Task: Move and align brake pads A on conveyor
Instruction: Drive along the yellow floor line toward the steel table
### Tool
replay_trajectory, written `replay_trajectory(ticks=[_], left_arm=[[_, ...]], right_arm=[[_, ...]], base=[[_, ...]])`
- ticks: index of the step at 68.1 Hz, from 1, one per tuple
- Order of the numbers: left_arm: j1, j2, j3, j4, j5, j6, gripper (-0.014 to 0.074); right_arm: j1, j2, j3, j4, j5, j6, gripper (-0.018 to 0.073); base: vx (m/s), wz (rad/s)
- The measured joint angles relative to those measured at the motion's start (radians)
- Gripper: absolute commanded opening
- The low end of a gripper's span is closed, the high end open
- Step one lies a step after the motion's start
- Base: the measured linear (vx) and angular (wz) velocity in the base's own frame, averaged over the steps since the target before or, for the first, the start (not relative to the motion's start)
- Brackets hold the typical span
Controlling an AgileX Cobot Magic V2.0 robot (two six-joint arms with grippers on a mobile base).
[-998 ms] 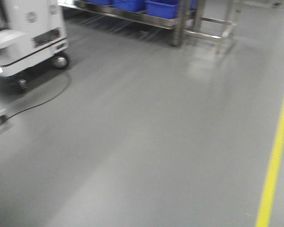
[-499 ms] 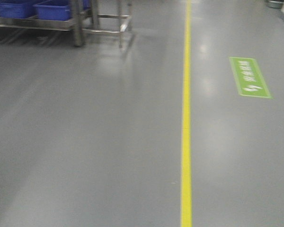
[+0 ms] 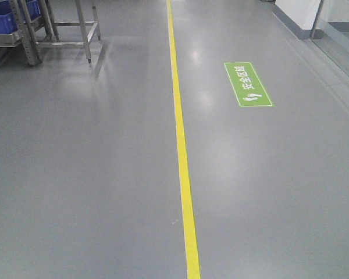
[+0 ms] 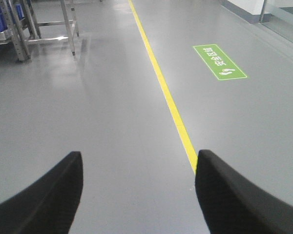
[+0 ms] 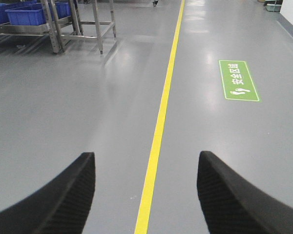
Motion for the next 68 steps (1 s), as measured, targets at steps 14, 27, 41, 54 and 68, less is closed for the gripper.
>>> replay_trajectory(ticks=[14,27,41,54,68], left_arm=[[0.0,0.0,0.0,0.0,0.0,0.0,0.0482],[0.0,0.0,0.0,0.0,0.0,0.0,0.0482],[0.0,0.0,0.0,0.0,0.0,0.0,0.0482],[0.0,0.0,0.0,0.0,0.0,0.0,0.0482],[0.0,0.0,0.0,0.0,0.0,0.0,0.0482]], right_arm=[[0.0,0.0,0.0,0.0,0.0,0.0,0.0432],[0.0,0.0,0.0,0.0,0.0,0.0,0.0432],[0.0,0.0,0.0,0.0,0.0,0.0,0.0432],[0.0,0.0,0.0,0.0,0.0,0.0,0.0432],[0.0,0.0,0.0,0.0,0.0,0.0,0.0432]], base=[[0.11,-0.14],[0.2,-0.12],[0.32,0.02],[0.44,0.1],[0.5,0.12]])
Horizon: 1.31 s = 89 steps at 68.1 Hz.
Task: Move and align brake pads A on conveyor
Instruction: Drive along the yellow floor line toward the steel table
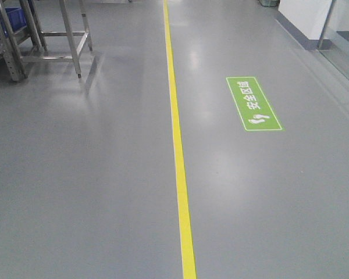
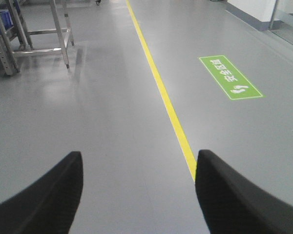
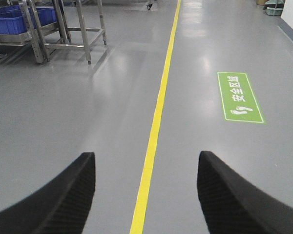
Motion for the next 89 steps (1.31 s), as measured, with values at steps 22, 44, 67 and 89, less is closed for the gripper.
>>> replay_trajectory(ticks=[22,44,67,89], left_arm=[[0.0,0.0,0.0,0.0,0.0,0.0,0.0482],[0.0,0.0,0.0,0.0,0.0,0.0,0.0482],[0.0,0.0,0.0,0.0,0.0,0.0,0.0482],[0.0,0.0,0.0,0.0,0.0,0.0,0.0482]], right_arm=[[0.0,0.0,0.0,0.0,0.0,0.0,0.0432],[0.0,0.0,0.0,0.0,0.0,0.0,0.0432],[0.0,0.0,0.0,0.0,0.0,0.0,0.0432],[0.0,0.0,0.0,0.0,0.0,0.0,0.0432]], base=[[0.54,0.07],[0.63,-0.04],[0.66,-0.04],[0.71,0.05]])
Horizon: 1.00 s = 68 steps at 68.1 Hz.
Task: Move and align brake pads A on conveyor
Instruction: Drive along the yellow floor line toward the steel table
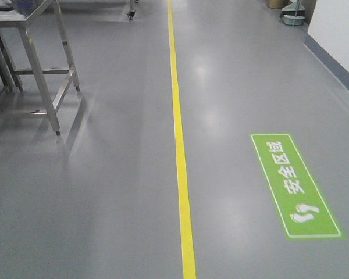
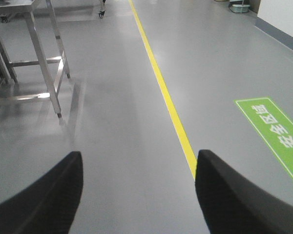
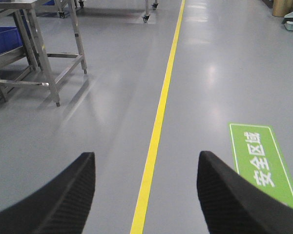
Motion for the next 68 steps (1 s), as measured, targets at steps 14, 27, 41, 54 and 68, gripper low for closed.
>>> replay_trajectory(ticks=[14,27,41,54,68], left_arm=[[0.0,0.0,0.0,0.0,0.0,0.0,0.0482],[0.0,0.0,0.0,0.0,0.0,0.0,0.0482],[0.0,0.0,0.0,0.0,0.0,0.0,0.0482],[0.0,0.0,0.0,0.0,0.0,0.0,0.0482],[0.0,0.0,0.0,0.0,0.0,0.0,0.0482]], right_arm=[[0.0,0.0,0.0,0.0,0.001,0.0,0.0432],[0.0,0.0,0.0,0.0,0.001,0.0,0.0432],[0.0,0.0,0.0,0.0,0.002,0.0,0.0432],[0.0,0.0,0.0,0.0,0.002,0.0,0.0432],[0.0,0.0,0.0,0.0,0.002,0.0,0.0432]], base=[[0.72,0.08],[0.72,0.05],[0.74,0.0],[0.76,-0.06],[0.75,-0.09]])
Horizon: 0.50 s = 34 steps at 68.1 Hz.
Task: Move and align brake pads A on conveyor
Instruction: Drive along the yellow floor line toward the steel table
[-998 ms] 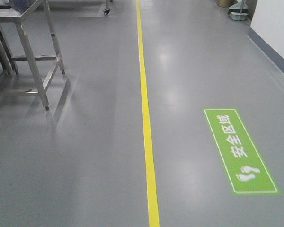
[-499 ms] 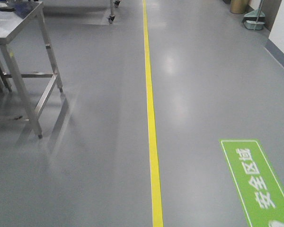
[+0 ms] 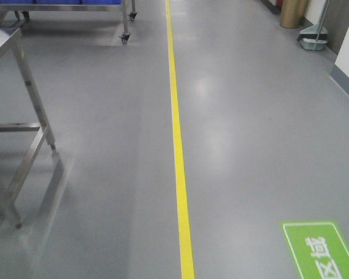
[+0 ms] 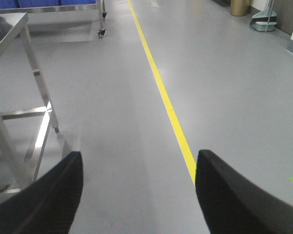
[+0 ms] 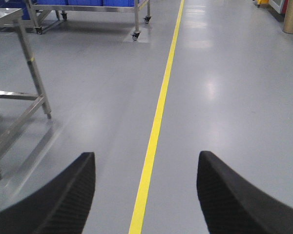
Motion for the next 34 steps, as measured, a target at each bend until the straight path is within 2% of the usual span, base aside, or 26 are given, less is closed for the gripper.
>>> replay_trajectory(ticks=[34], left_arm=[[0.0,0.0,0.0,0.0,0.0,0.0,0.0482]], right_arm=[[0.0,0.0,0.0,0.0,0.002,0.0,0.0432]], base=[[0.75,0.01]])
